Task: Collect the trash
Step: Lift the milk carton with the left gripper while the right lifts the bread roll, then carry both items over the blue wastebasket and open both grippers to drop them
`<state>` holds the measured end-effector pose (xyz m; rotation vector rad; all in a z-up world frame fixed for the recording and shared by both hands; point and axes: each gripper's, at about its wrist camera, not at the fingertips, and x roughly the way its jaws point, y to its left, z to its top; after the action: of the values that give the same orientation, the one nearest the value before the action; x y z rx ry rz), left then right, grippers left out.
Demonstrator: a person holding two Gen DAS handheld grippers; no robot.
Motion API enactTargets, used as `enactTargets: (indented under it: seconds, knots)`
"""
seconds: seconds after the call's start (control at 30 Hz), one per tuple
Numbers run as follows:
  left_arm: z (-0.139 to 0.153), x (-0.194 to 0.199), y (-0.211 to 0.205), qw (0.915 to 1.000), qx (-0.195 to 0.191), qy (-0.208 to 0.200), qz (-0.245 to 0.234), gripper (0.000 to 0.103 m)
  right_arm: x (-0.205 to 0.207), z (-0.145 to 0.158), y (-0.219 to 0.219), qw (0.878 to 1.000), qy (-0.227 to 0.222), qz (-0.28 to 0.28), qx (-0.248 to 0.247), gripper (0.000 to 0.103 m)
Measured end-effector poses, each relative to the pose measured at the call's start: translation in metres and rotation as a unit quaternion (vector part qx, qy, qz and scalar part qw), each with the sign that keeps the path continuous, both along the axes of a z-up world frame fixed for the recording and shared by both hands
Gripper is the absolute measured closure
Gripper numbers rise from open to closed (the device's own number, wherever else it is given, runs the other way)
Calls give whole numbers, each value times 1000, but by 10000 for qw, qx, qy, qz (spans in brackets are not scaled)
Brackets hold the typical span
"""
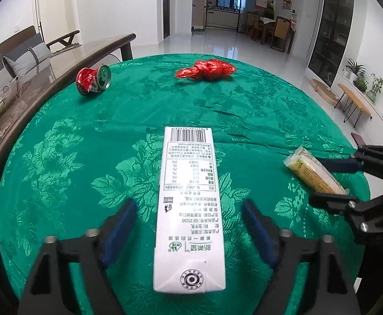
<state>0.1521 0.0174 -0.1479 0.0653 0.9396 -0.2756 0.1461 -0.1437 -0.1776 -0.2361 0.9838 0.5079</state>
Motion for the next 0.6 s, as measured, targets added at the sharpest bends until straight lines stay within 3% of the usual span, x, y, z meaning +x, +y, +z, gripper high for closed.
enactTargets:
  seconds: [0.07, 0.1, 0.23, 0.43, 0.6]
  knots:
    - [-2, 1, 1, 10000, -21, 65, -9, 49, 2, -3, 1, 10000, 76, -34, -16, 77]
    - [-3, 1, 2, 10000, -11, 79, 9, 63, 2, -4, 0, 9999, 107, -68, -17, 83]
    - [2, -2, 10, 9998, -182, -12, 61, 63, 0, 1, -8, 9996, 87, -207, 195, 86]
    - [10, -10, 14, 9972, -747, -26, 98, 64, -5, 10, -24, 9970, 62, -341, 698, 86]
    - [21, -20, -15, 9971, -756, -56, -80, 64, -9, 17, -50, 9911, 156, -575, 1193, 87]
